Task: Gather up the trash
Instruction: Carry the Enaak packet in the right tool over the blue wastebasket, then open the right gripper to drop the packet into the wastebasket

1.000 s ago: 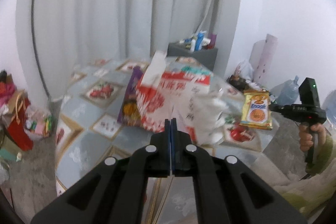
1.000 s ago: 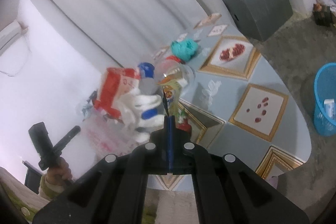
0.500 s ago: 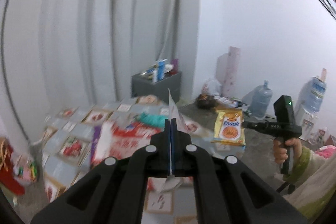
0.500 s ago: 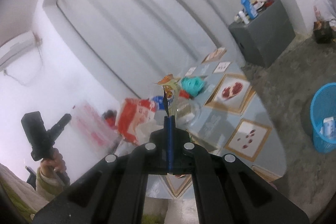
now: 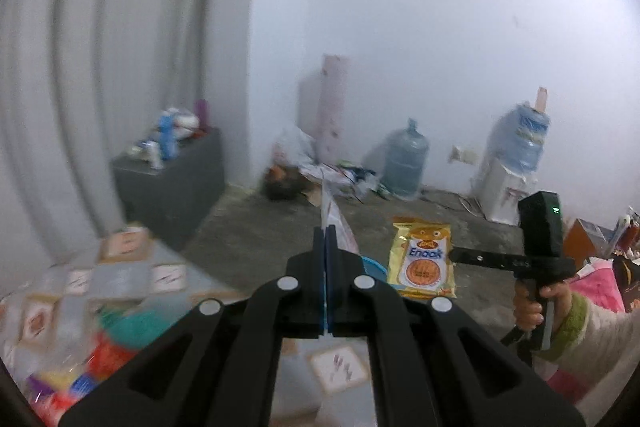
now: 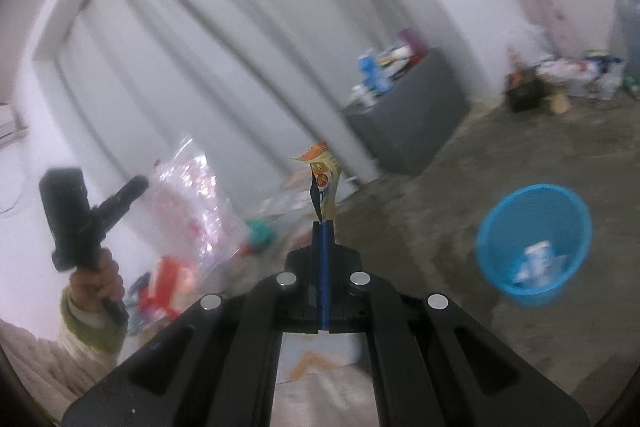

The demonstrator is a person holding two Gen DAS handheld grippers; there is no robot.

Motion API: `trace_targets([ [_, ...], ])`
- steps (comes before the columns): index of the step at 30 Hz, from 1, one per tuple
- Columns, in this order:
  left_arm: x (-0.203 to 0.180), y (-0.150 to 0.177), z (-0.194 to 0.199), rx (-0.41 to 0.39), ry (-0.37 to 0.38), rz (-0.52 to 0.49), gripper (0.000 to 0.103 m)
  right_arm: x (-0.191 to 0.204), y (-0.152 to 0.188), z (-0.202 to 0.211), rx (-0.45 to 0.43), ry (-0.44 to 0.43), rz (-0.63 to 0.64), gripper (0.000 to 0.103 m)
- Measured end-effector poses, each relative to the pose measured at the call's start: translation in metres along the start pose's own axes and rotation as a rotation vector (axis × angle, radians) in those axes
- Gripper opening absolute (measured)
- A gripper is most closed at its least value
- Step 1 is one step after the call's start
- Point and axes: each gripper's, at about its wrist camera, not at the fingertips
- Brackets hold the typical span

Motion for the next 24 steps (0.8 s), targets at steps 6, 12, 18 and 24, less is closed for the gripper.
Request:
trace_targets([
  [6,-0.027,-0.044,-0.152,0.177,0.084,-0.092,0.000,-0.069,-0.012,-0.016,-0.003,0.149,-0.100,0.000],
  [12,-0.048,-0.050,-0.296,0.384,0.099,-0.165,0.000,-0.142,-0.005,-0.052,0.048,0.251,-0.229,0.000],
  [18,-0.054,-0.034,-0.406,0.538,0.037,-0.182,0.001,-0.198,-0.007,-0.097,0.125,0.361,-0.331,0.004],
  [24,-0.052,-0.021,-0.432,0.550,-0.040,-0.154,0.051,-0.209,-0.005,-0.117,0.208,0.489,-0.317,0.059],
])
Point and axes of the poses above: each gripper's, at about its wrist camera, not at the fingertips, and z roughly against the way its jaws point, x to its left, y to its underside, and after that the axes turned 9 degrees about x, right-handed
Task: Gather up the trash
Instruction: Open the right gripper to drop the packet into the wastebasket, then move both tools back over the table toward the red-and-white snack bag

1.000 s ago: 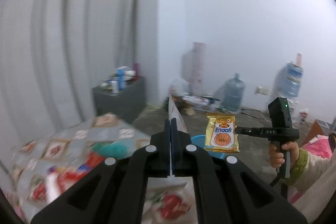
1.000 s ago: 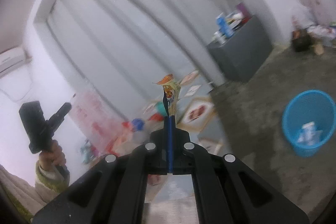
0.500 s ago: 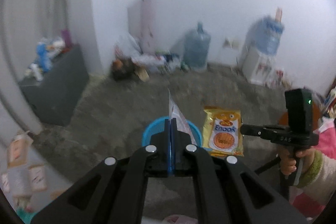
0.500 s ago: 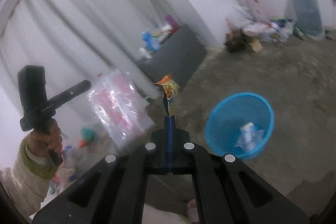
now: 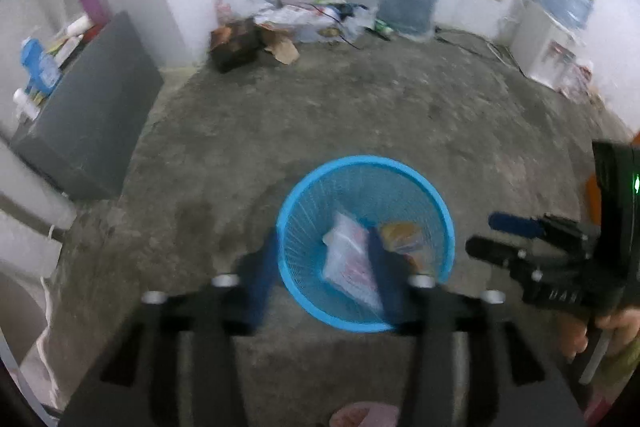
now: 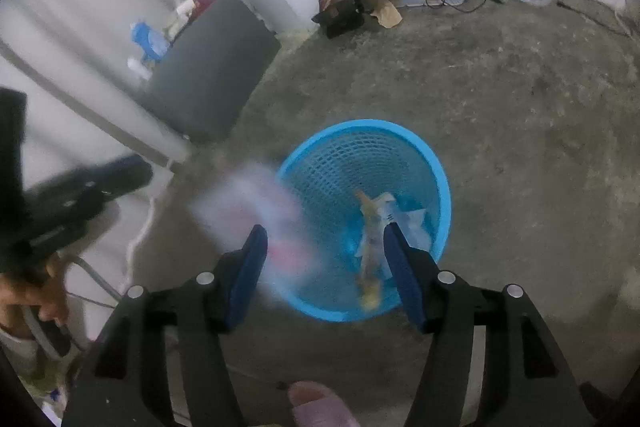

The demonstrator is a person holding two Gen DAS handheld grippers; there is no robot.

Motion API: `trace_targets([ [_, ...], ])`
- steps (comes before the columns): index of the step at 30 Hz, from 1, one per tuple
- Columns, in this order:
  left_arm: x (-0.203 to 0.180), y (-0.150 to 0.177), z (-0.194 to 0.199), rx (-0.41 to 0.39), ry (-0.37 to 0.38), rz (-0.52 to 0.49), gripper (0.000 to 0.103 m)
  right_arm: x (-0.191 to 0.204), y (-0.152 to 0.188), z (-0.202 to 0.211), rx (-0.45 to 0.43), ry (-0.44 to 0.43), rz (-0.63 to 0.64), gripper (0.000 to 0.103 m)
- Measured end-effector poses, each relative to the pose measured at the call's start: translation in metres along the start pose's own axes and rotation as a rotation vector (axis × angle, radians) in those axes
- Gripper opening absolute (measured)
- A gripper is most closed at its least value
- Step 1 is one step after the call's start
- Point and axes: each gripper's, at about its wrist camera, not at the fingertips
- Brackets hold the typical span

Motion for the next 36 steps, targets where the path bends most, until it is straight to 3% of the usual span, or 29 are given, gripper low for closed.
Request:
trace_targets([
  [7,-0.005,0.013,0.040,-0.065,-0.008,-0.051,0.056,0.017,0.016,0.042,-0.071,0.013,0.049,0.059],
  [11,-0.008,0.024,0.099,-0.135,0.027,-0.052,0.056,0.031,0.027,0.078,-0.133,-0.010,0.102,0.059],
  [16,-0.015,0.074,0.202,-0.263,0.009,-0.092,0.060,0.061,0.056,0.143,-0.209,-0.091,0.203,0.059],
  [20,-0.015,0.142,0.277,-0.379,0.022,-0.049,0.065,0.083,0.078,0.186,-0.253,-0.168,0.281,0.059],
  [23,-0.013,0.211,0.323,-0.451,-0.003,0.025,0.066,0.101,0.094,0.208,-0.265,-0.224,0.348,0.059],
  [25,-0.008,0.265,0.346,-0.479,-0.065,0.093,0.067,0.116,0.105,0.220,-0.272,-0.265,0.395,0.059],
  [30,0.008,0.387,0.376,-0.452,-0.280,0.275,0.067,0.167,0.130,0.234,-0.239,-0.383,0.541,0.059],
  [32,0.012,0.431,0.382,-0.433,-0.331,0.351,0.067,0.185,0.137,0.230,-0.211,-0.418,0.585,0.059],
  [36,0.017,0.502,0.383,-0.416,-0.344,0.492,0.067,0.225,0.156,0.209,-0.098,-0.505,0.650,0.059],
])
Point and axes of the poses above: each gripper's, at about its wrist camera, not at the fingertips, and z roughly against the way its jaws point, x to its left, y to its underside, and after that the axes turned 9 degrees about x, right-handed
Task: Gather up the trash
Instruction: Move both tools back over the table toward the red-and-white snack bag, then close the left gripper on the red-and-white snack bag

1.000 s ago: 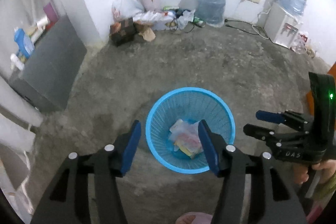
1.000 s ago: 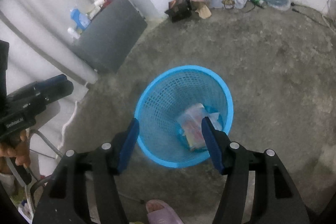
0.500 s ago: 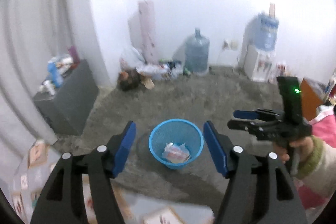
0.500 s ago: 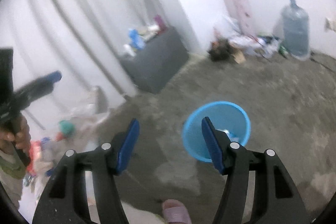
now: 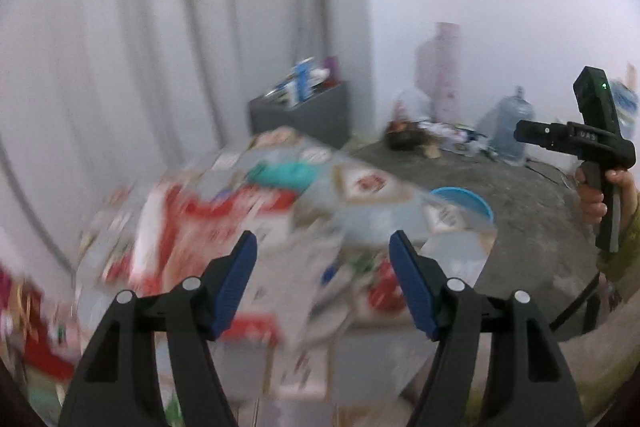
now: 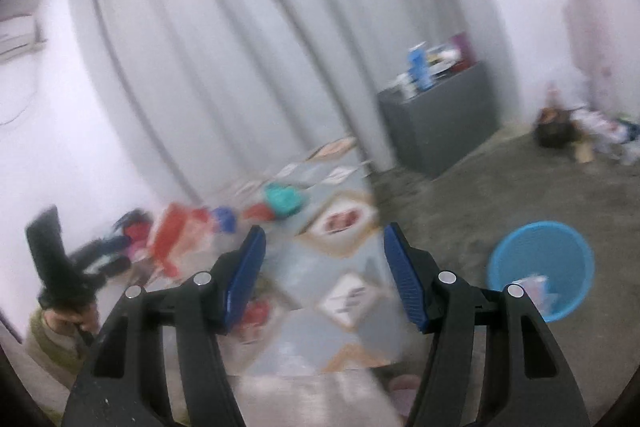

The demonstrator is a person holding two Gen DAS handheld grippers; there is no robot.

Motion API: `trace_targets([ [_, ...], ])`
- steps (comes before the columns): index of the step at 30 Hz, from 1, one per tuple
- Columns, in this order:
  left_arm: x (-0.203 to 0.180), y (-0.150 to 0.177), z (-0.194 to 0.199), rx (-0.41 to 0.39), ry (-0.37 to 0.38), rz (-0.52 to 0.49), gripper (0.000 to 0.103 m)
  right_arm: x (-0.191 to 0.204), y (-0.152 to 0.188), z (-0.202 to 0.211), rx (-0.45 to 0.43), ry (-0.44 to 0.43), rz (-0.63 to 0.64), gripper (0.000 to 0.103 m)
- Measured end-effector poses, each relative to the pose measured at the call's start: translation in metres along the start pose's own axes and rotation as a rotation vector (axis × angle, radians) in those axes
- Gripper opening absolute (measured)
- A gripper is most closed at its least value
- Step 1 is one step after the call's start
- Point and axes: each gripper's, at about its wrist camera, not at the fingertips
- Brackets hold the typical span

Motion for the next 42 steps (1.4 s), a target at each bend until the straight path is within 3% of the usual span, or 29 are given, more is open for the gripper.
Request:
trace_targets([
  [6,0.037,0.046,0.007,-0.012,-0.008,0.149,0.067,0.037,0.007,-0.057,0.135,-0.136,-0.017,0.059],
  [10,0.053,0.056,0.002,-0.030,0.050,0.210,0.066,0.065,0.009,-0.083,0.189,-0.163,0.018,0.059],
  [16,0.066,0.050,0.004,-0.090,0.036,0.203,0.066,0.113,0.013,-0.107,0.235,-0.180,0.140,0.056],
  [21,0.093,0.049,0.016,-0.153,-0.023,0.219,0.067,0.144,0.016,-0.135,0.283,-0.213,0.246,0.053],
  [30,0.135,0.039,-0.021,-0.124,-0.060,0.204,0.066,0.158,0.019,-0.170,0.341,-0.210,0.266,0.046],
  [36,0.140,0.035,-0.042,-0.112,-0.024,0.192,0.066,0.157,0.022,-0.183,0.371,-0.194,0.268,0.042],
  [42,0.141,0.030,-0.058,-0.094,-0.059,0.186,0.066,0.154,0.022,-0.195,0.383,-0.177,0.258,0.041],
])
Point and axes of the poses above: each gripper's, at about its wrist camera, not at the fingertips, and z roughly against the way its jaws point, x to its left, y to its underside, and after that the axes turned 9 degrees about x, right-handed
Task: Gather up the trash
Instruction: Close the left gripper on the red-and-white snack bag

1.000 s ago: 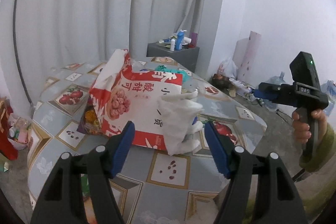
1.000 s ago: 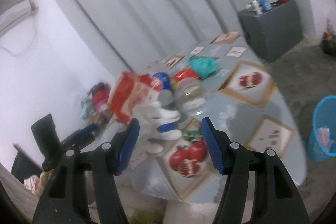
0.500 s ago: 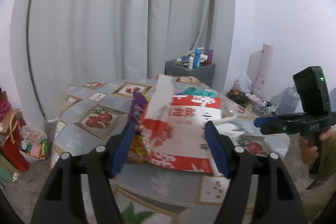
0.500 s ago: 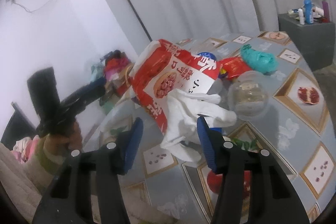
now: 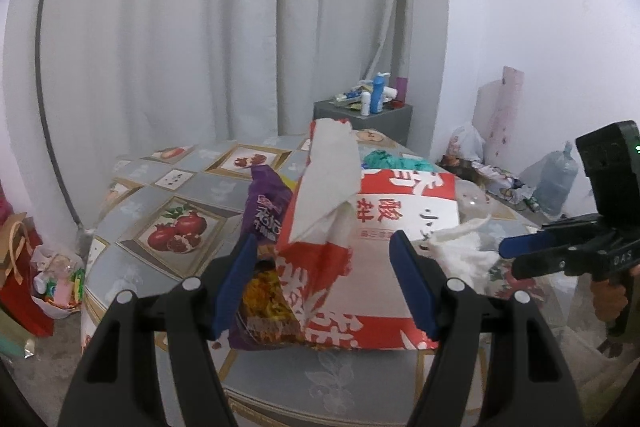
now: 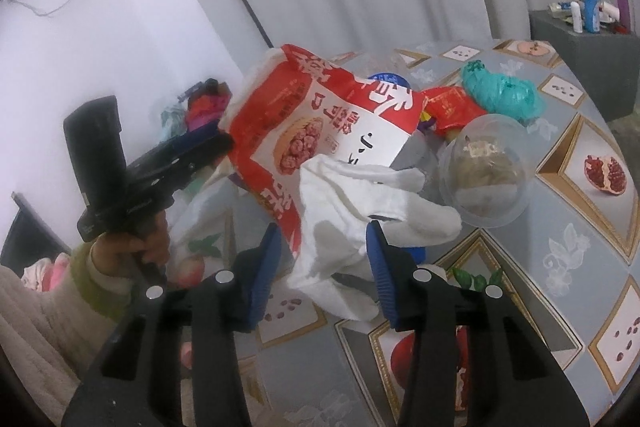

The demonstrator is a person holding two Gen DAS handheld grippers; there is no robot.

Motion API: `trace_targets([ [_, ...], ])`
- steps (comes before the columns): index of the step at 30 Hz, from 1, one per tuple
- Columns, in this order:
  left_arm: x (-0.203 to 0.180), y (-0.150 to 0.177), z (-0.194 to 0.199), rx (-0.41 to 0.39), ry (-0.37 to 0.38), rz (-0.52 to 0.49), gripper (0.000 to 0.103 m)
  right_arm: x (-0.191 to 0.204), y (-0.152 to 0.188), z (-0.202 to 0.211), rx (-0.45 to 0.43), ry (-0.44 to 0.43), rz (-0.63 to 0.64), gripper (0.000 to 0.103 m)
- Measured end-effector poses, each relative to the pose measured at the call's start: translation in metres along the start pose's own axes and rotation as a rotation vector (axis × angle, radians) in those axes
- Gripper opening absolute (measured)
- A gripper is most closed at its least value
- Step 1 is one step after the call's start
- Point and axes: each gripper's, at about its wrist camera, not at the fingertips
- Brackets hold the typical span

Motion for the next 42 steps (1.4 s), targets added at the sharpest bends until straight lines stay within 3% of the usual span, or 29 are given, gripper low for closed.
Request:
trace_targets([
  [5,-0.001,-0.002,-0.009,-0.001,-0.016,0.010,0.066,-0.004,-0.002,-0.003,0.002,-0.006,-0.016,0.041],
  [8,-0.003,-0.002,-0.014,0.004,-0.033,0.011,0.061,-0.006,-0.003,-0.003,0.001,-0.022,-0.026,0.041],
  [13,-0.003,-0.002,-0.018,0.015,-0.058,0.014,0.053,-0.012,-0.005,0.000,-0.021,-0.120,-0.068,0.041],
  [19,-0.001,-0.002,-0.018,0.017,-0.083,0.022,0.043,-0.010,-0.006,-0.007,-0.004,-0.079,-0.057,0.043],
  [21,-0.001,-0.003,-0.018,0.013,-0.089,0.024,0.039,-0.007,-0.006,-0.009,0.002,-0.045,-0.037,0.035],
  [23,0.000,-0.003,-0.017,0.008,-0.093,0.026,0.036,-0.005,-0.005,-0.010,0.006,-0.036,-0.026,0.012],
  [25,0.000,-0.003,-0.016,0.004,-0.094,0.026,0.036,-0.007,-0.003,-0.009,0.003,-0.048,-0.032,0.003],
  [42,-0.006,-0.014,0.013,-0.083,-0.086,0.030,0.034,0.000,0.001,0.033,-0.113,-0.145,-0.003,0.000],
])
Point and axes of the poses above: each gripper's, at about its wrist camera, not at the fingertips, and z roughly against the way its jaws point, x to its left, y to its underside, and after that the axes turned 9 degrees about x, right-handed
